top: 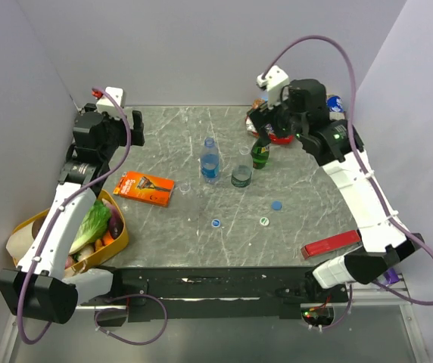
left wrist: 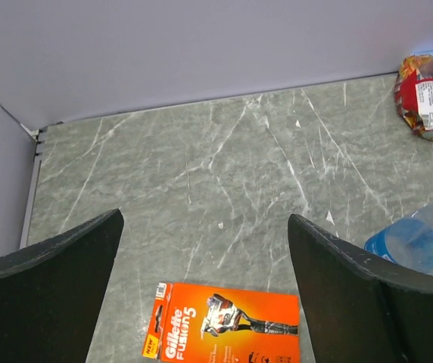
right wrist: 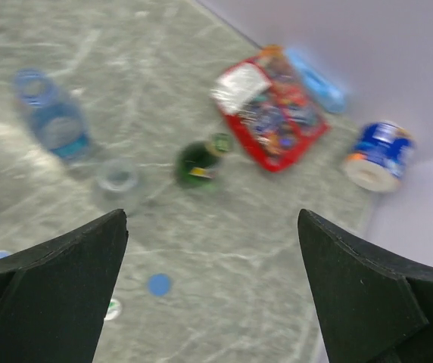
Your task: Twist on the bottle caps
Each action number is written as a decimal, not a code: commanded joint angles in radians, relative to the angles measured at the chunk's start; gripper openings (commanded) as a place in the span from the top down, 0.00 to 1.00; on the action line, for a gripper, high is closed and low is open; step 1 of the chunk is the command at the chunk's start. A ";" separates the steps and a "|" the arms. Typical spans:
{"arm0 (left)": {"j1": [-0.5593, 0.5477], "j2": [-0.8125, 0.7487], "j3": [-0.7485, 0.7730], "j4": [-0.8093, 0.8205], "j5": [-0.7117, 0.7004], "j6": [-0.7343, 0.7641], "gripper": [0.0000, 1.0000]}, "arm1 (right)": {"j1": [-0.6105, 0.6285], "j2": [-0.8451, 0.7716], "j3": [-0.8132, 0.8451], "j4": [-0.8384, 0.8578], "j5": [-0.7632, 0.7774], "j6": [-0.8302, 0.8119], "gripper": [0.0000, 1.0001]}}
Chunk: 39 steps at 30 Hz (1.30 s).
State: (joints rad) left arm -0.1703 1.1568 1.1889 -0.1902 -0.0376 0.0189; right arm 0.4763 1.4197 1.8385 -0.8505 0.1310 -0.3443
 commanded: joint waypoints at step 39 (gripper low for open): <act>0.110 -0.371 -0.281 -0.210 0.159 -0.125 0.04 | 0.387 0.530 0.189 -0.179 -0.590 -0.288 0.28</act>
State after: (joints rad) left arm -0.0738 0.8055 0.9195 -0.4175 0.0883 -0.0727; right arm 0.8597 1.9396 2.0472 -1.0801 -0.5442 -0.6472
